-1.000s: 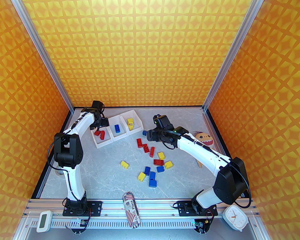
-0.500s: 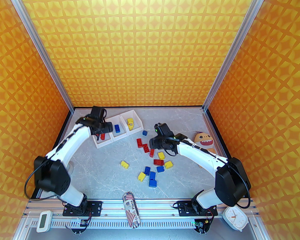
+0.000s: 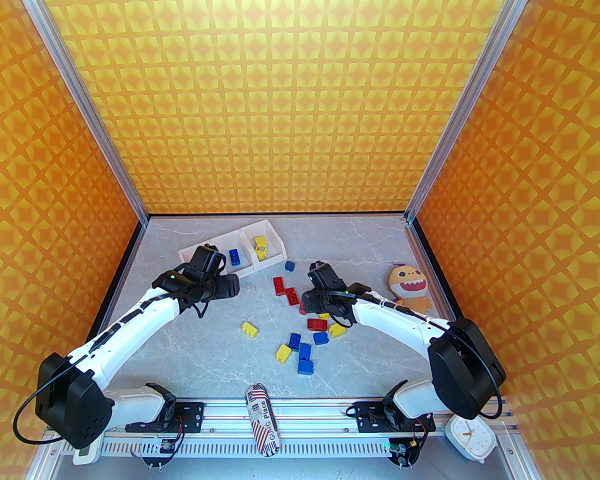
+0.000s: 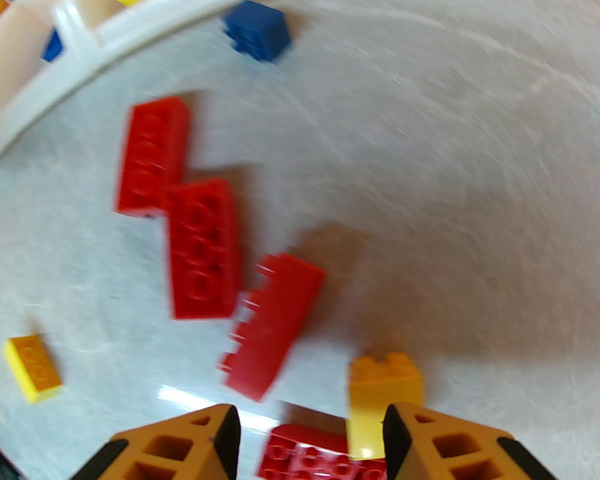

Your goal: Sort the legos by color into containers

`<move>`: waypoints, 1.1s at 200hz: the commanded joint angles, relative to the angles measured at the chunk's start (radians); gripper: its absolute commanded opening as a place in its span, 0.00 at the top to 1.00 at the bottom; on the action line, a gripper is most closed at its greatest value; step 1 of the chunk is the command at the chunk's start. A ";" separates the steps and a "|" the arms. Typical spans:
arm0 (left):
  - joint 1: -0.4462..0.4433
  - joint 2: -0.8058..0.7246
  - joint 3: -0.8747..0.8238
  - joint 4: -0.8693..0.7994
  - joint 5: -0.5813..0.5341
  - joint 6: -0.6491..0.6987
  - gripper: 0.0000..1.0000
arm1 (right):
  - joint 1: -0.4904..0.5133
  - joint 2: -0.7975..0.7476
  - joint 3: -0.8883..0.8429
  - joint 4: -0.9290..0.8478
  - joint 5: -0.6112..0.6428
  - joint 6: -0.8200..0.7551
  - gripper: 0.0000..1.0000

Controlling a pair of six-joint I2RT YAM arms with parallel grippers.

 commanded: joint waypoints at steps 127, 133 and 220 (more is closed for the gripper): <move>-0.033 -0.064 -0.004 -0.031 -0.014 -0.023 0.19 | 0.002 0.130 0.006 0.000 0.106 0.012 0.50; -0.032 -0.062 -0.005 -0.030 -0.016 -0.022 0.19 | 0.001 0.134 0.006 0.000 0.104 0.009 0.51; -0.035 -0.031 0.000 -0.026 -0.015 -0.017 0.20 | 0.000 0.174 0.040 -0.018 0.133 -0.010 0.66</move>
